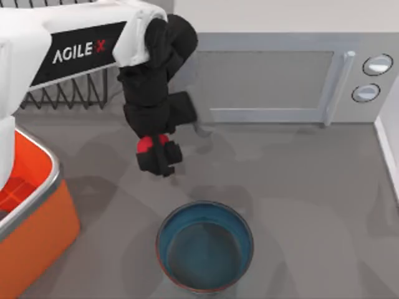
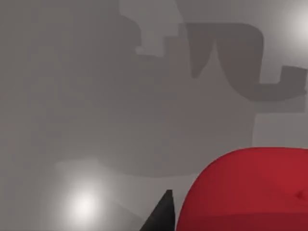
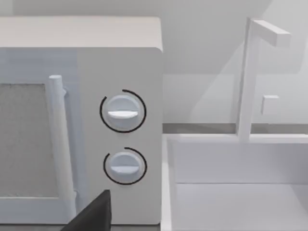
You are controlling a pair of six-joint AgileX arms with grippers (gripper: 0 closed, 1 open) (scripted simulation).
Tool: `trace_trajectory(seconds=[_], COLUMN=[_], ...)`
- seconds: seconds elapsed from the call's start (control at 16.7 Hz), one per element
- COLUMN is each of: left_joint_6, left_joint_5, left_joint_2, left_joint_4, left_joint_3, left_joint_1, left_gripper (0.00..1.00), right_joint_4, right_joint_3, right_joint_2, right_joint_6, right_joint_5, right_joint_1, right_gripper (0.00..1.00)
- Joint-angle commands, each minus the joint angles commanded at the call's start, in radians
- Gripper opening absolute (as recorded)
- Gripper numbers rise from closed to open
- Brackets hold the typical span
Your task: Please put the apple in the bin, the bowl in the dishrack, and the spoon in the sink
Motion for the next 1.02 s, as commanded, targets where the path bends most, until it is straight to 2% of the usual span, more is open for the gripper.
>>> trace_trajectory(seconds=[0.3,0.66,0.84,1.02], left_joint_6=[-0.001,-0.015,-0.109,-0.276], left_joint_5=[-0.002,-0.001,0.004,0.007], left_joint_2=[-0.052,-0.067,-0.162,-0.305], left_joint_4=[-0.183,-0.192,-0.204,-0.220], left_joint_3=[0.133,0.124,0.032,-0.083], left_joint_1=[-0.002,0.014,0.108,0.231], left_gripper=[0.00,0.00,0.00,0.00], right_joint_4=[0.000,0.000,0.000,0.000], right_joint_3=[0.000,0.000,0.000,0.000], right_joint_2=[0.000,0.000,0.000,0.000], right_joint_6=[0.000,0.000,0.000,0.000], right_joint_5=[0.000,0.000,0.000,0.000], right_joint_1=[0.000,0.000,0.000,0.000], right_gripper=[1.00,1.00,1.00,1.00])
